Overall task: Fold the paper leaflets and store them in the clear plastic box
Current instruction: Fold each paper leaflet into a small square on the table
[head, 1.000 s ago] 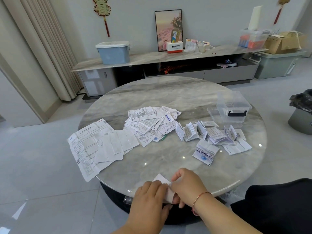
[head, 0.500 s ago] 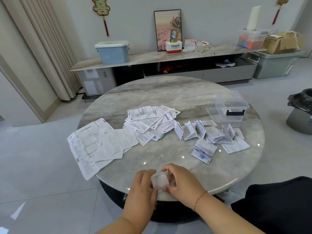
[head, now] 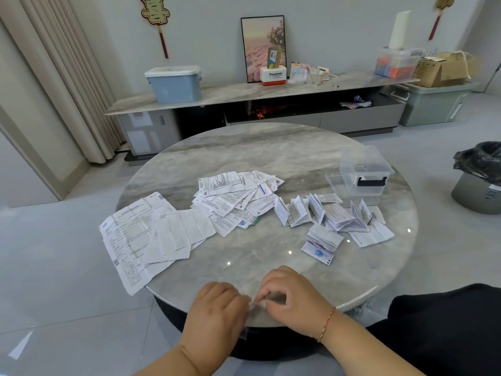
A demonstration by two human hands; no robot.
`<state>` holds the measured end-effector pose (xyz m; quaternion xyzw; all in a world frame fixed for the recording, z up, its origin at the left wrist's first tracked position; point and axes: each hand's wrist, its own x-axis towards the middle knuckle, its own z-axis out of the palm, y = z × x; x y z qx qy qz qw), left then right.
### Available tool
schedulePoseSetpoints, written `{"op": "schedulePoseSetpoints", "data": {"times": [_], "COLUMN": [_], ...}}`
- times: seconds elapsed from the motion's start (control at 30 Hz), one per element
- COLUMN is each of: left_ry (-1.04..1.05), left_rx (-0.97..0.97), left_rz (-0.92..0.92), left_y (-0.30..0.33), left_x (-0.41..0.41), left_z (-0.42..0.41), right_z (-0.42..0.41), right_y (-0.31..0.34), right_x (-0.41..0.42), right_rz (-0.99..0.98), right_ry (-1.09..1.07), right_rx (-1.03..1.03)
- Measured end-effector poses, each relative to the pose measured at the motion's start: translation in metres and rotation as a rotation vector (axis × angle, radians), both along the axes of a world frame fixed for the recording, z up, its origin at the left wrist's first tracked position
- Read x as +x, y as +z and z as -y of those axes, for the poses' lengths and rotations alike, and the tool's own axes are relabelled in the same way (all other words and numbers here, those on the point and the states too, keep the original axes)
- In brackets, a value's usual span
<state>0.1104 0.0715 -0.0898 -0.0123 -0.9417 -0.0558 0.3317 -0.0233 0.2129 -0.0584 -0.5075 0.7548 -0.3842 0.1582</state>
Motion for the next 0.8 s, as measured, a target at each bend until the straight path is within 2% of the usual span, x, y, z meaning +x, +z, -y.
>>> {"op": "schedulePoseSetpoints", "data": {"times": [0.17, 0.37, 0.53, 0.63, 0.73, 0.8], "left_ry": [0.178, 0.233, 0.273, 0.224, 0.184, 0.242], "left_rx": [0.568, 0.887, 1.039, 1.16, 1.199, 1.117], "left_rz": [0.209, 0.186, 0.183, 0.186, 0.217, 0.183], "left_y": [0.039, 0.07, 0.074, 0.076, 0.078, 0.076], "left_x": [-0.019, -0.049, -0.076, -0.095, -0.107, -0.106], "left_z": [-0.021, -0.027, -0.035, -0.042, -0.042, -0.028], "right_z": [0.001, -0.007, -0.013, -0.014, -0.022, -0.03], "right_y": [0.016, 0.029, 0.035, 0.036, 0.031, 0.027], "right_x": [-0.005, -0.019, -0.029, -0.041, -0.067, -0.089], "right_rz": [0.061, 0.226, 0.37, 0.447, 0.579, 0.711], "right_ry": [-0.131, -0.35, -0.484, -0.588, -0.839, -1.025], "right_rx": [-0.081, -0.077, -0.172, -0.187, -0.24, -0.267]}}
